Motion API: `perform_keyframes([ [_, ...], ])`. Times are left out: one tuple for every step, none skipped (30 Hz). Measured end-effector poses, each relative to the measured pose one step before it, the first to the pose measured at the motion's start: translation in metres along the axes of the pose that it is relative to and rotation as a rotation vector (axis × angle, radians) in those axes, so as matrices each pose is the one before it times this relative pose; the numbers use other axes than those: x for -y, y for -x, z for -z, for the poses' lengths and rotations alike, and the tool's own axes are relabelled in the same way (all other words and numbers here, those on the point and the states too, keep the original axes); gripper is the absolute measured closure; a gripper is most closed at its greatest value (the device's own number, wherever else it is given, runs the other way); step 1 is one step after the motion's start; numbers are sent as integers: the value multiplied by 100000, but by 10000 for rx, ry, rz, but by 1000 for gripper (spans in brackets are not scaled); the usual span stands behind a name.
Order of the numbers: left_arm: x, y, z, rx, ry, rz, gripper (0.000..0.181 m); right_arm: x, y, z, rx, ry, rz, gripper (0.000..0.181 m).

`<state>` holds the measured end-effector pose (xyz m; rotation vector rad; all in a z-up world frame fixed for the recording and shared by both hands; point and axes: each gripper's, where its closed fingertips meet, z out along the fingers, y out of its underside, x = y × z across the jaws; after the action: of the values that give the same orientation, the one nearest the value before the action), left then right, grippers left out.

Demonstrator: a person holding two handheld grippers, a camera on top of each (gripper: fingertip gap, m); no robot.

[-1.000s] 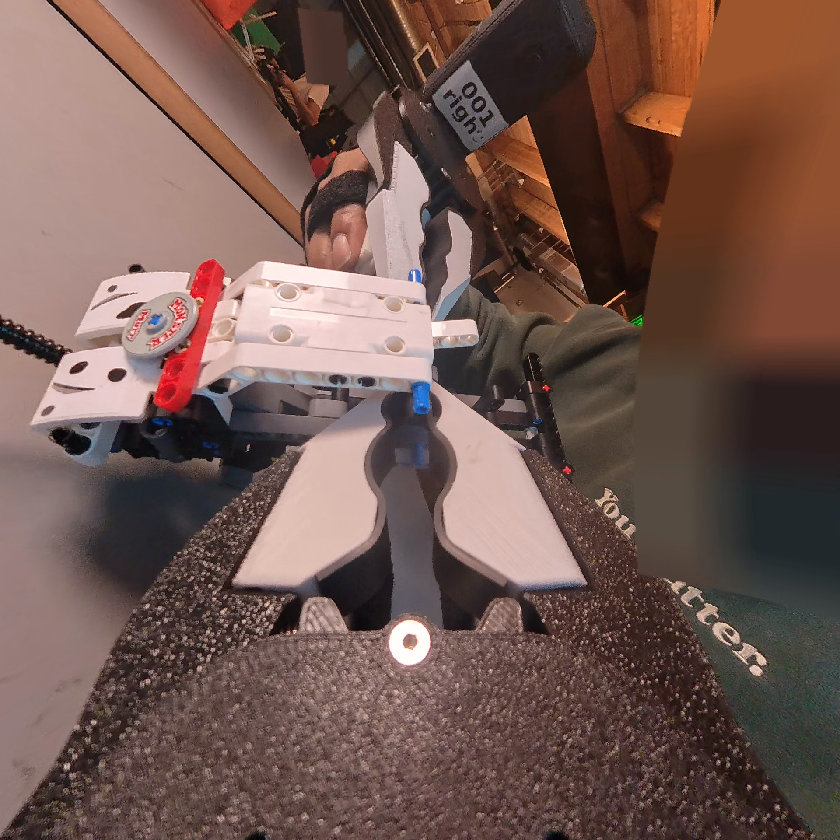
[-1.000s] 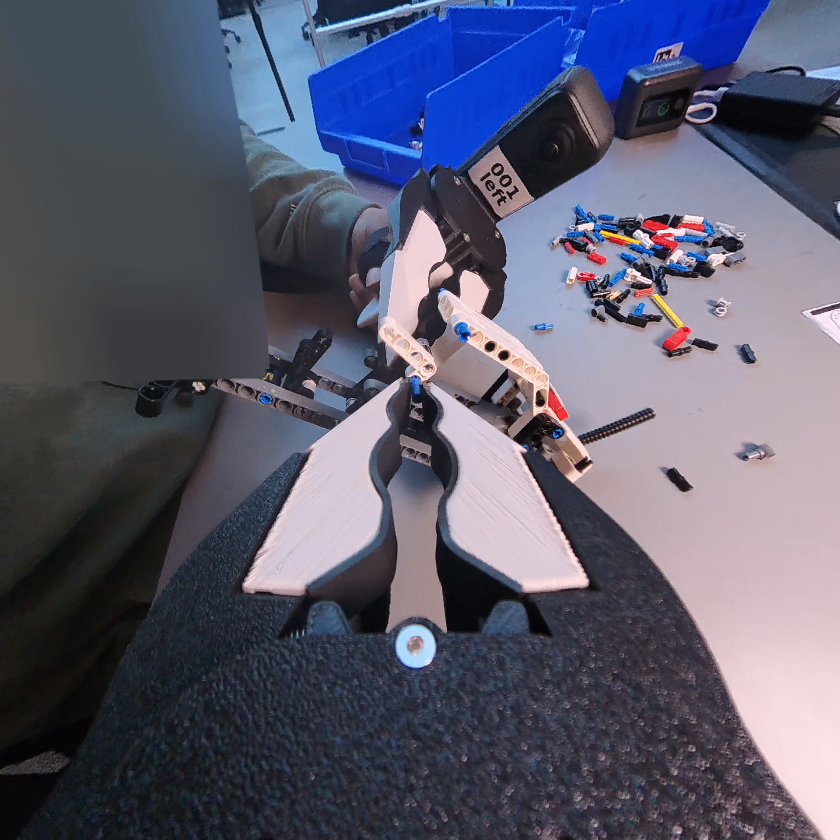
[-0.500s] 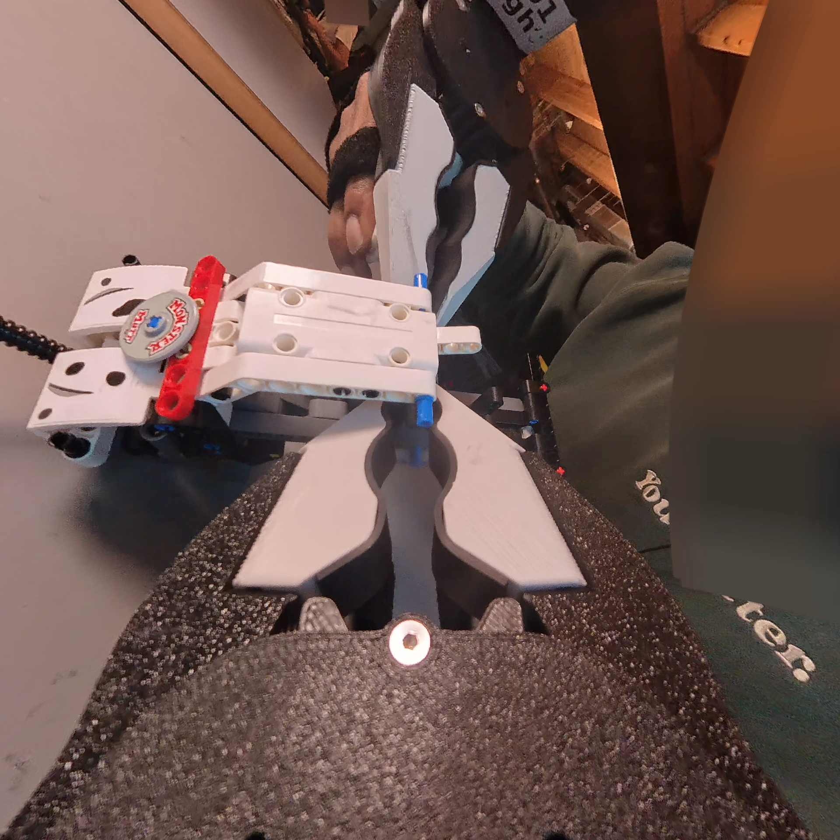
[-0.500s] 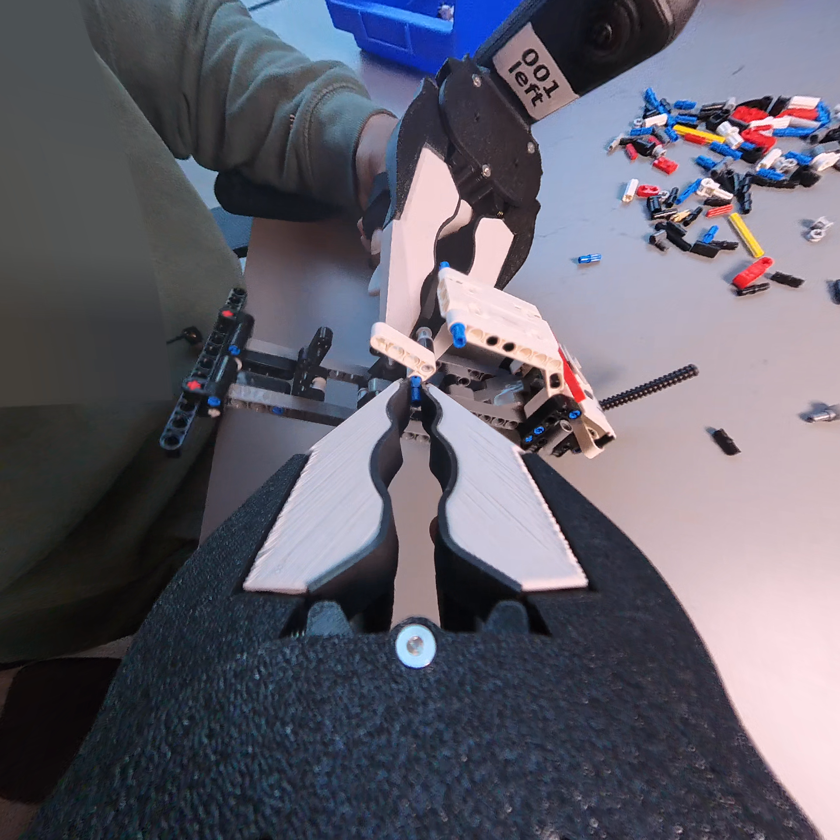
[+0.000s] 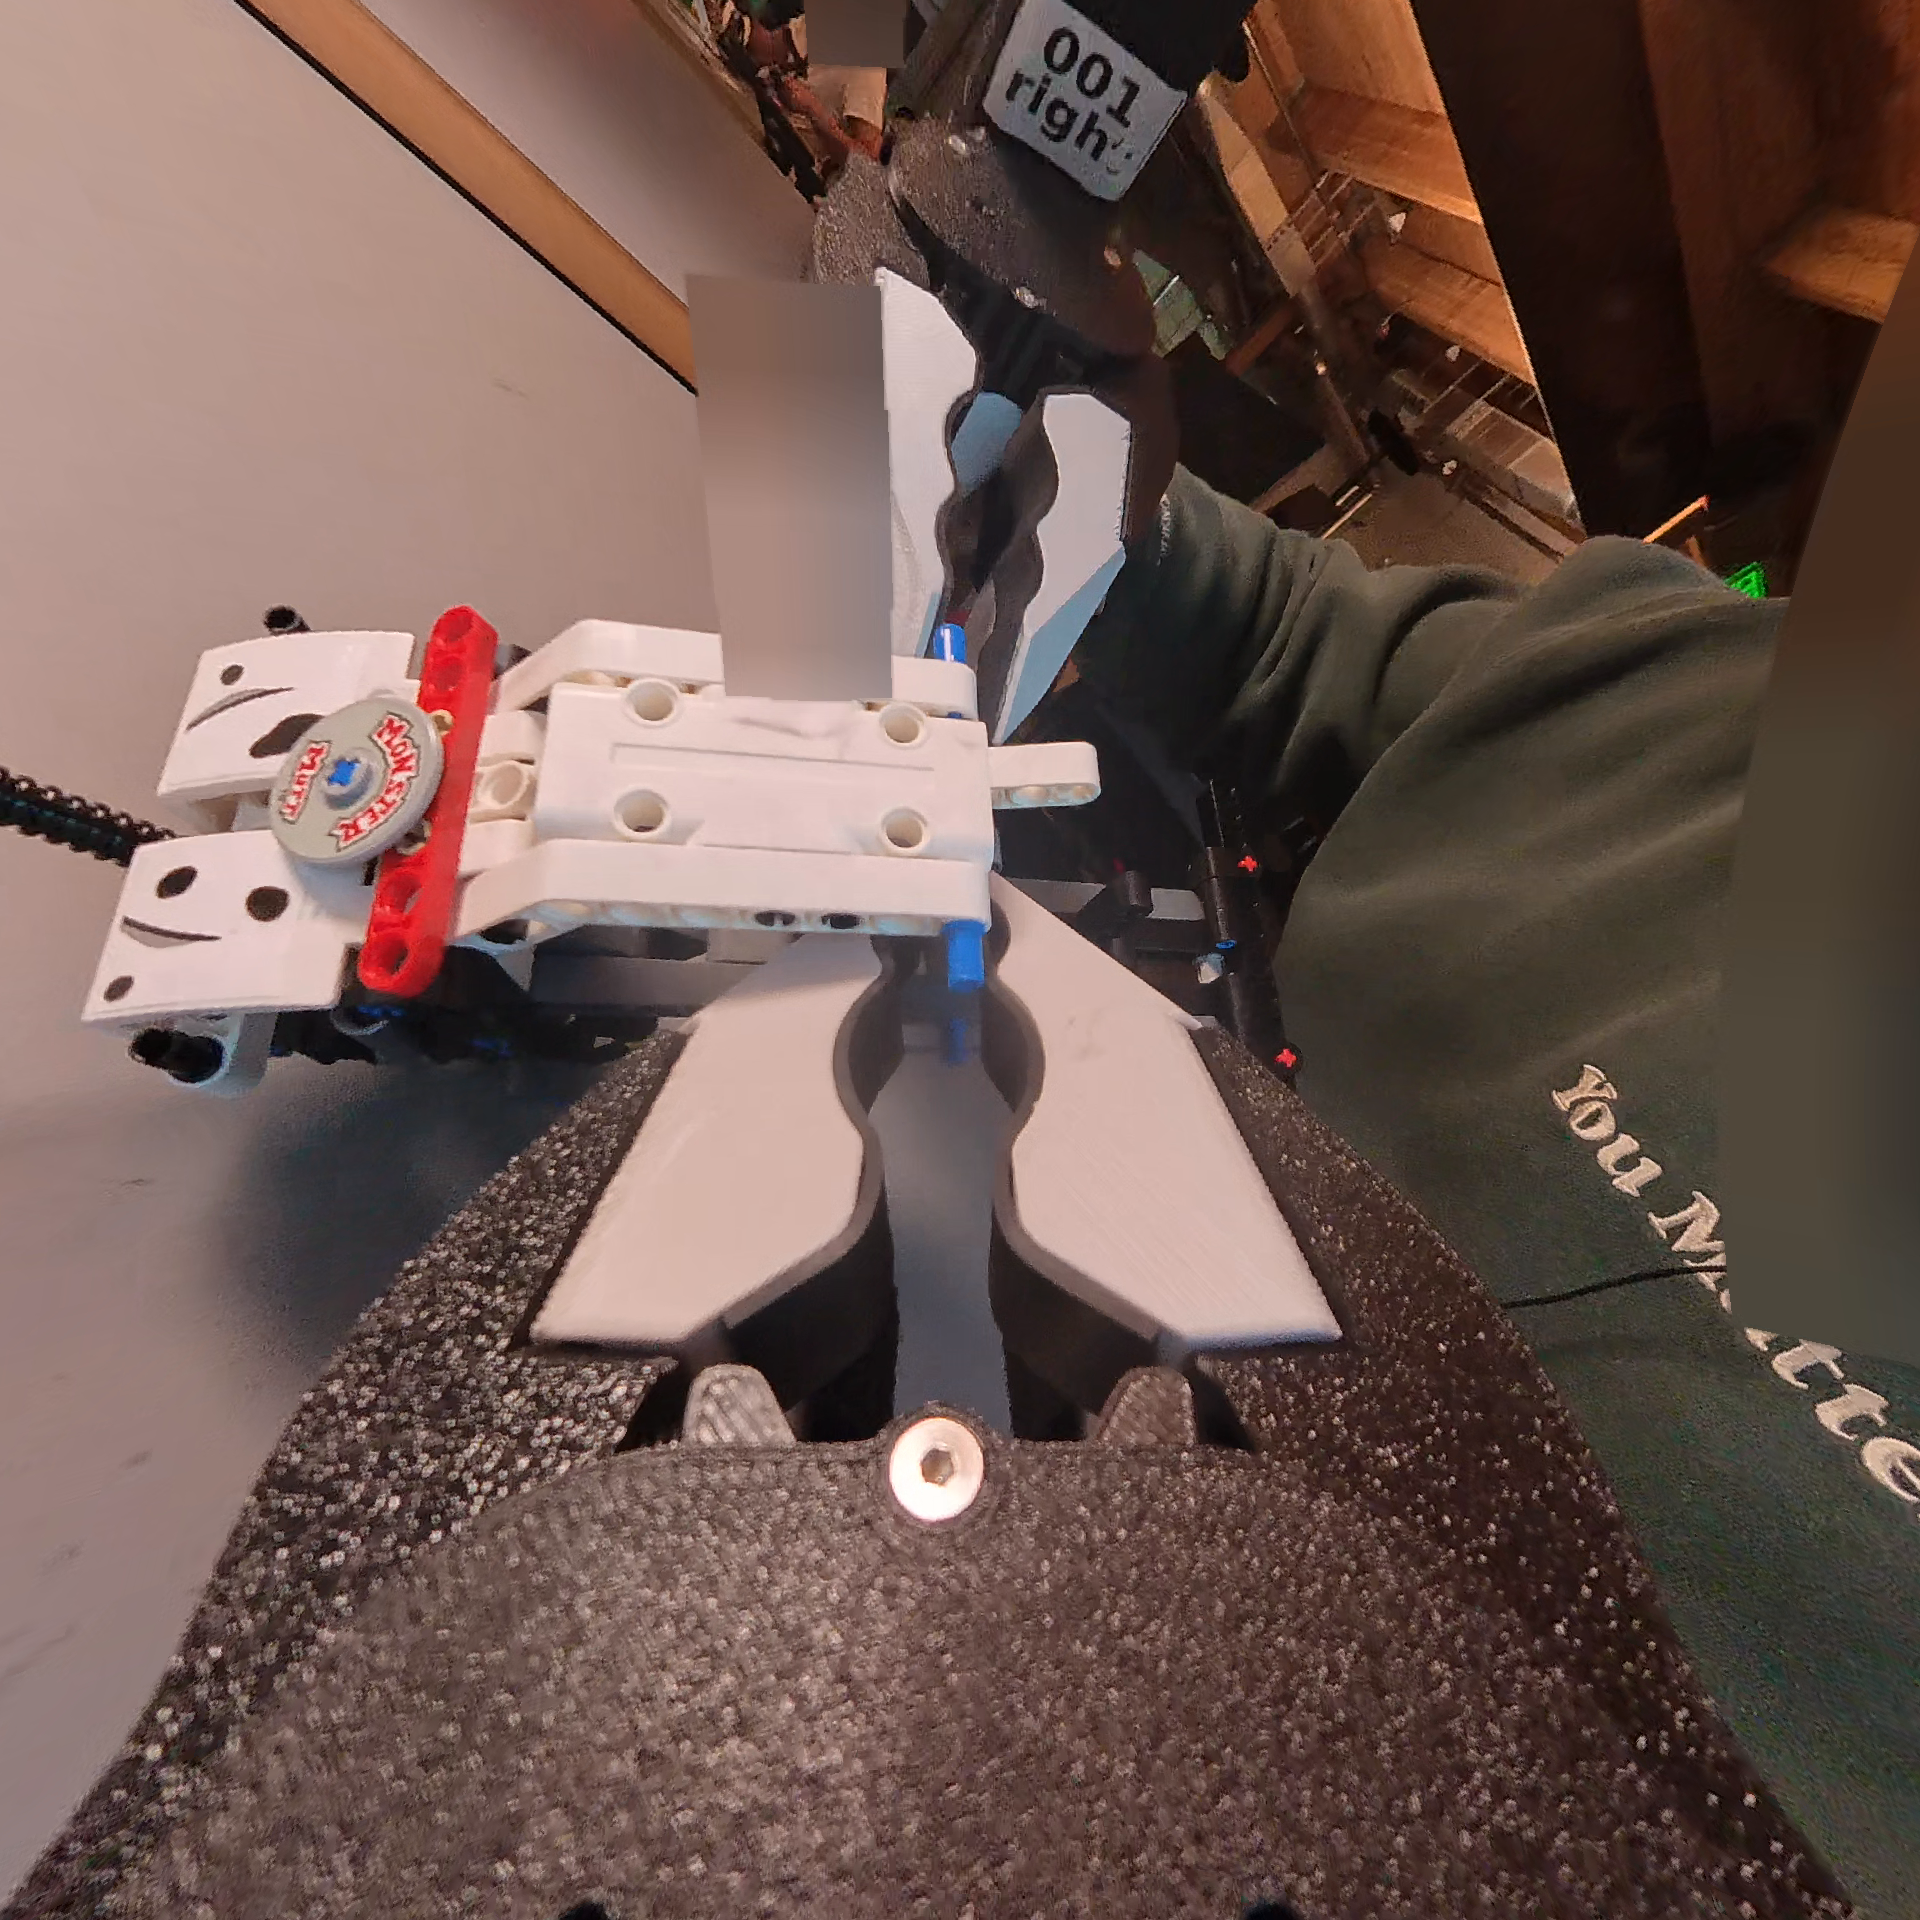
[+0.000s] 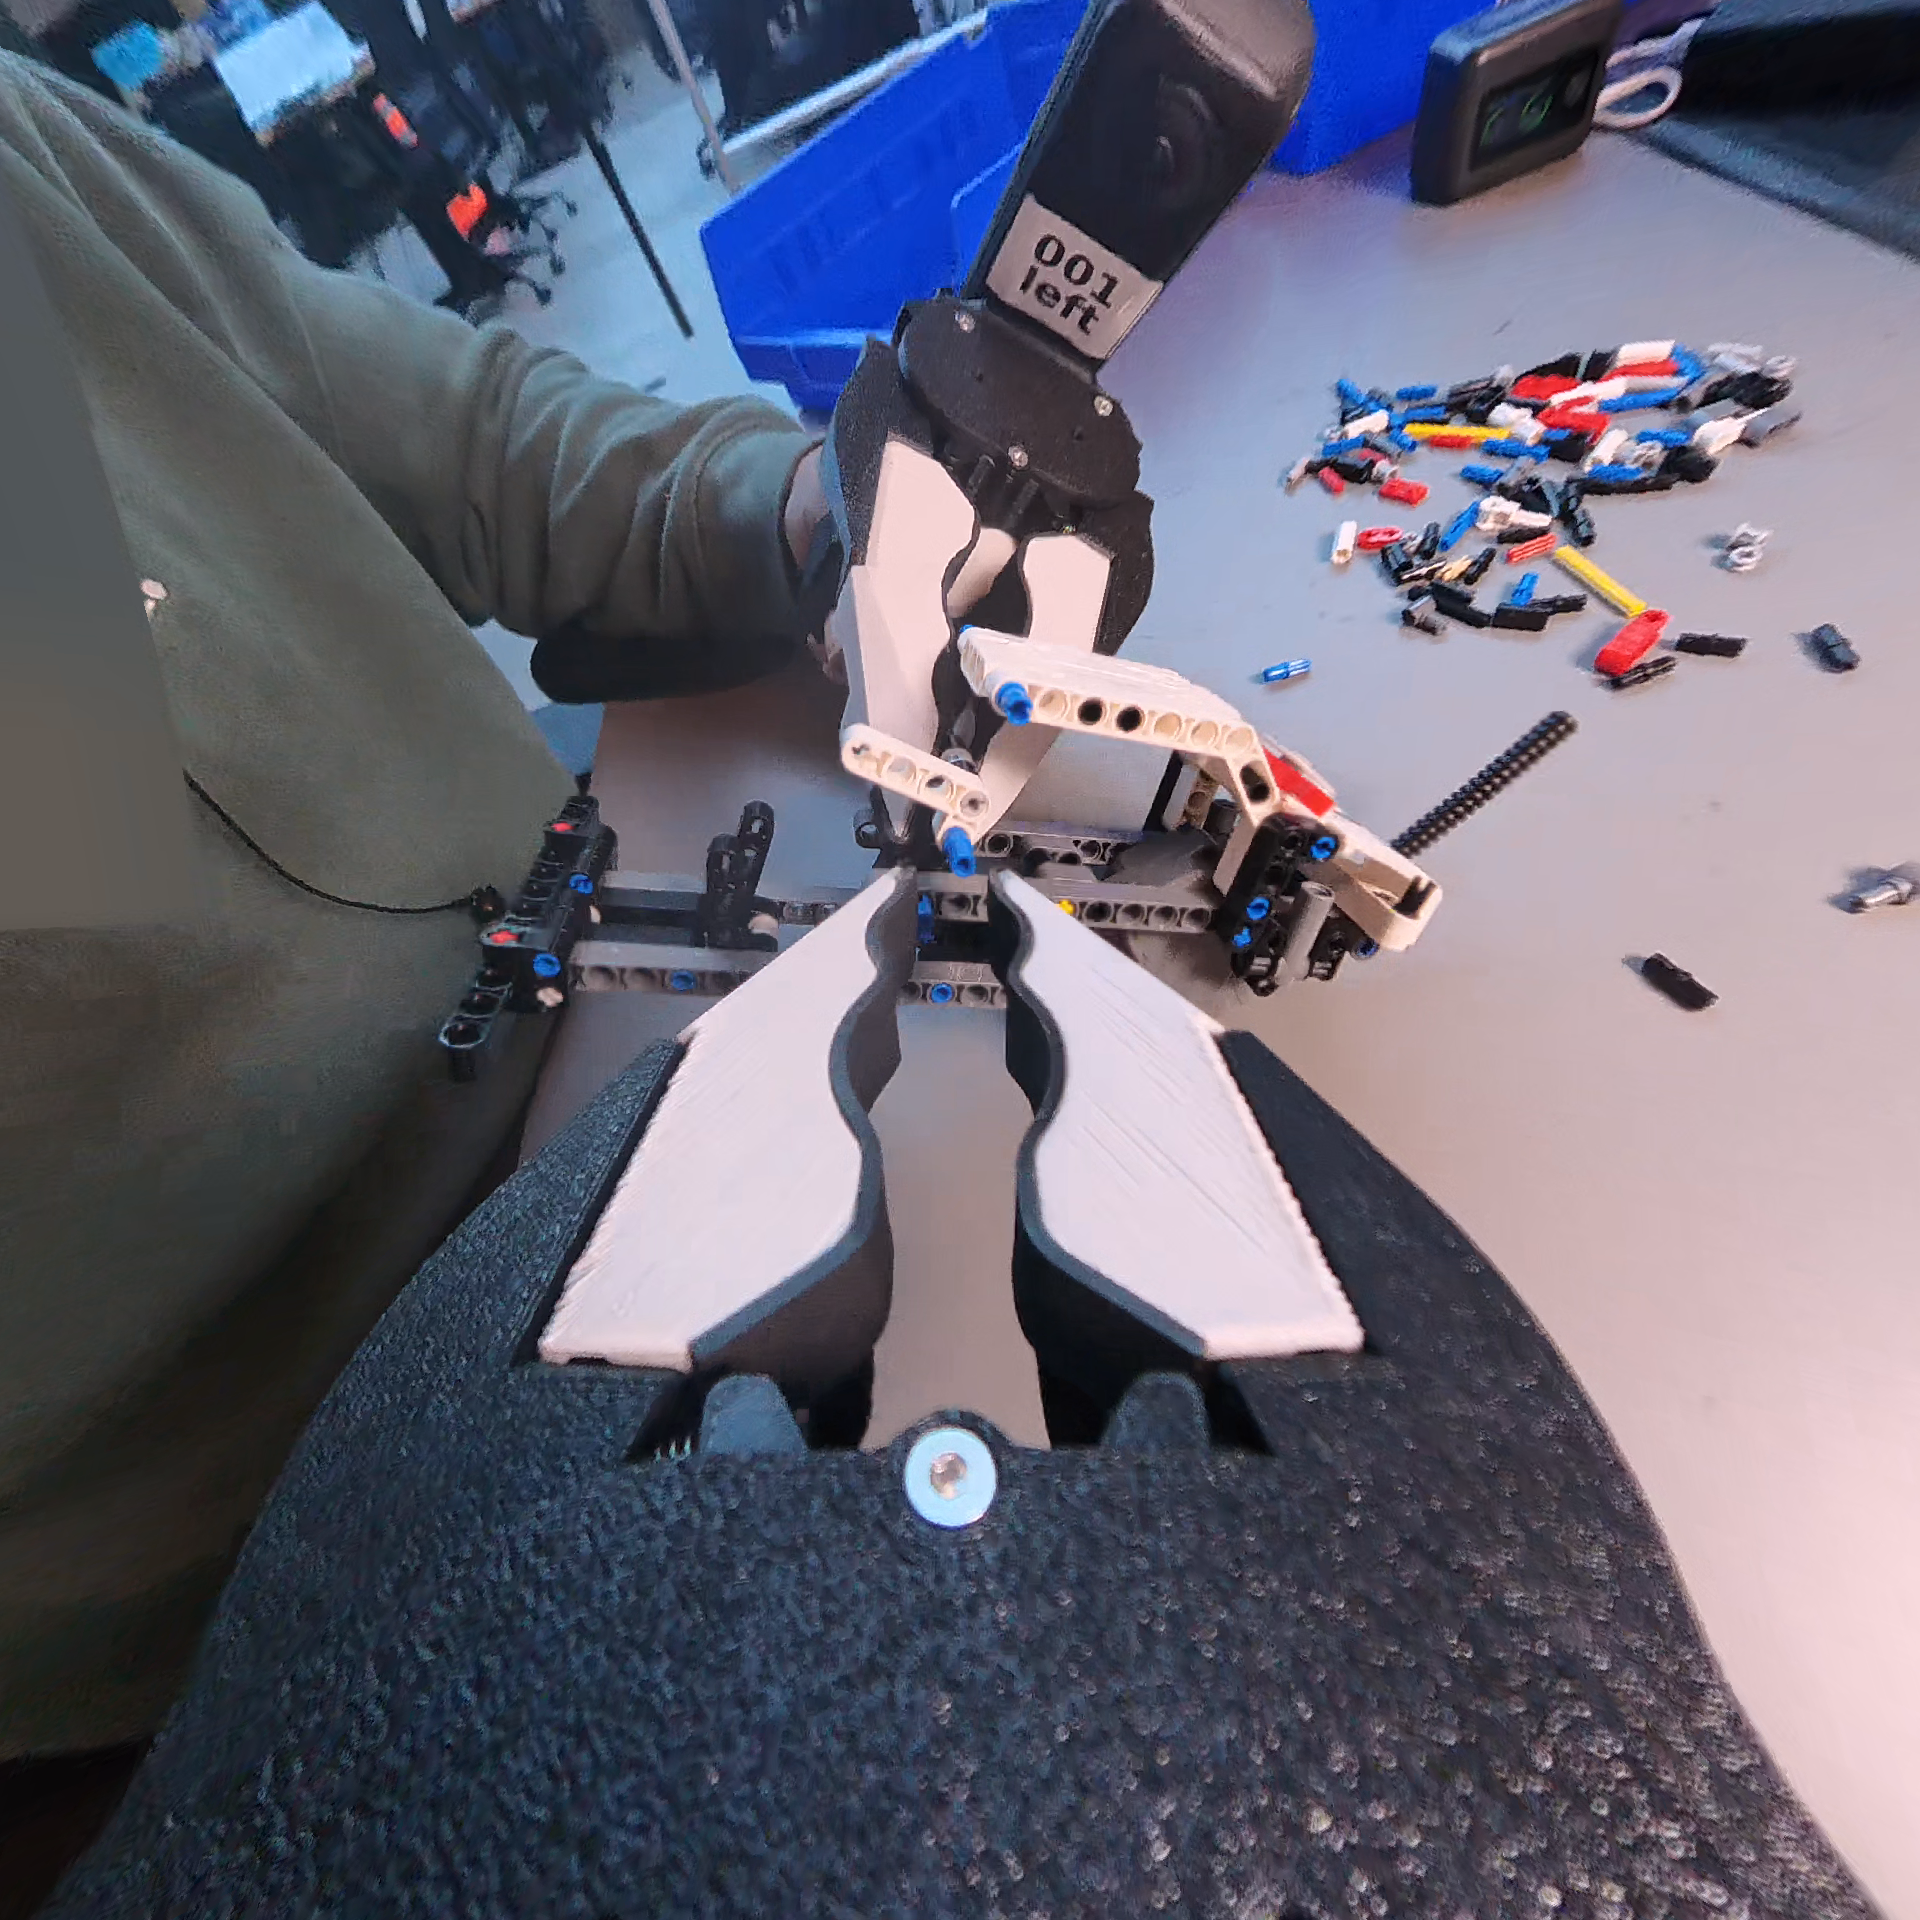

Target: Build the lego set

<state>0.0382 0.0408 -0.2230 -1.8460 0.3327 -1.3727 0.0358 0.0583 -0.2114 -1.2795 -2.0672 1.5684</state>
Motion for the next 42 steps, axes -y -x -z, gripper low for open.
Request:
perform_keyframes([
  [30,106,149,49,-31,24,175,173,-119,129,-153,-325,-30,170],
  [-26,80,36,57,13,-7,175,46,15,7,-101,-189,37,174],
  [-40,-66,-45,-18,21,-33,175,-259,-20,-129,-110,62,86,174],
  [-66,-106,-89,-38,44,-39,175,-273,-8,-163,-84,116,96,174],
  [-119,-28,-114,13,75,-34,175,85,145,-73,42,-91,-4,175],
  [-134,-29,-116,7,76,-25,175,88,180,-56,104,-33,-72,176],
  [-90,-108,-83,-29,39,-28,175,-109,31,-63,18,115,24,176],
  [-42,-64,-56,0,17,-38,175,-57,120,-37,66,78,53,177],
  [-43,-61,-1,-27,18,-19,175,5,123,-28,69,26,14,177],
  [-40,-102,-2,-43,20,-27,175,-7,143,-20,109,48,-1,178],
  [-65,-84,-37,-11,26,-68,175,-46,113,-3,94,86,16,178],
  [-26,-66,-5,-2,1,-57,175,17,46,-34,31,32,35,178],
  [41,-69,42,-21,-44,-24,175,117,24,-51,10,-35,-16,178],
  [22,-50,59,-18,-15,-12,175,46,68,-82,39,42,-17,178],
  [-151,-2,-71,70,105,-72,175,-193,83,-171,-2,222,151,179],
  [-424,-3,-288,117,294,-143,175,-511,324,-302,141,439,207,179],
  [-224,-87,-207,110,161,-214,176,-88,206,24,128,157,47,179],
  [110,18,-5,87,-61,-47,176,79,-186,68,-77,3,-59,179],
  [48,85,5,36,-33,35,176,-105,-53,-34,-19,120,42,179],
  [-93,-30,-34,-12,78,-58,176,-75,165,-55,115,128,-11,179],
  [-128,-75,-1,32,101,-185,176,-24,119,-97,55,83,22,179],
  [-195,-97,38,10,94,-261,176,-60,218,-161,71,89,7,179],
  [-299,-226,65,-81,97,-333,176,-31,369,-259,84,66,43,179],
  [-253,-226,173,-81,42,-354,175,103,205,-306,-110,-2,99,179],
  [-90,-89,295,-18,-42,-265,176,253,-15,-248,-285,-85,101,179],
  [112,-32,331,7,-112,-169,176,401,-58,-127,-319,-178,139,179],
  [212,-136,233,-39,-111,-165,176,448,112,-11,-149,-213,111,179],
  [189,-269,115,-79,-64,-216,176,360,244,33,-16,-203,46,179],
  [100,-206,53,-44,-2,-222,176,134,130,-6,-86,-125,54,179],
  [-8,-29,55,17,47,-171,176,-53,-16,-45,-200,-48,73,179],
  [-109,-35,63,-24,80,-188,176,-19,106,-86,-163,-50,98,179],
  [-17,-143,106,-88,23,-257,175,214,133,3,-186,-137,179,178],
  [183,-122,168,-81,-67,-296,175,390,13,116,-272,-142,272,178],
  [337,-116,205,-106,-118,-274,175,528,55,228,-179,-198,299,177],
  [327,-232,250,-186,-114,-234,175,811,435,558,250,-401,161,168],
  [221,-378,304,-288,-74,-135,175,868,218,869,335,-443,-102,159],
  [145,-380,299,-278,-63,-45,174,560,-282,983,135,-312,-104,151],
  [113,-390,269,-268,-74,-24,174,229,-839,960,-190,-187,40,145],
  [142,-500,192,-351,-106,35,174,0,-1014,733,-304,-97,28,145],
  [253,-585,76,-410,-162,73,174,-143,-845,362,-258,-5,13,144],
  [356,-679,2,-474,-211,98,174,-301,-608,57,-249,127,247,142],
  [401,-808,-10,-587,-239,170,174,-173,-253,-137,-265,130,607,139],
])
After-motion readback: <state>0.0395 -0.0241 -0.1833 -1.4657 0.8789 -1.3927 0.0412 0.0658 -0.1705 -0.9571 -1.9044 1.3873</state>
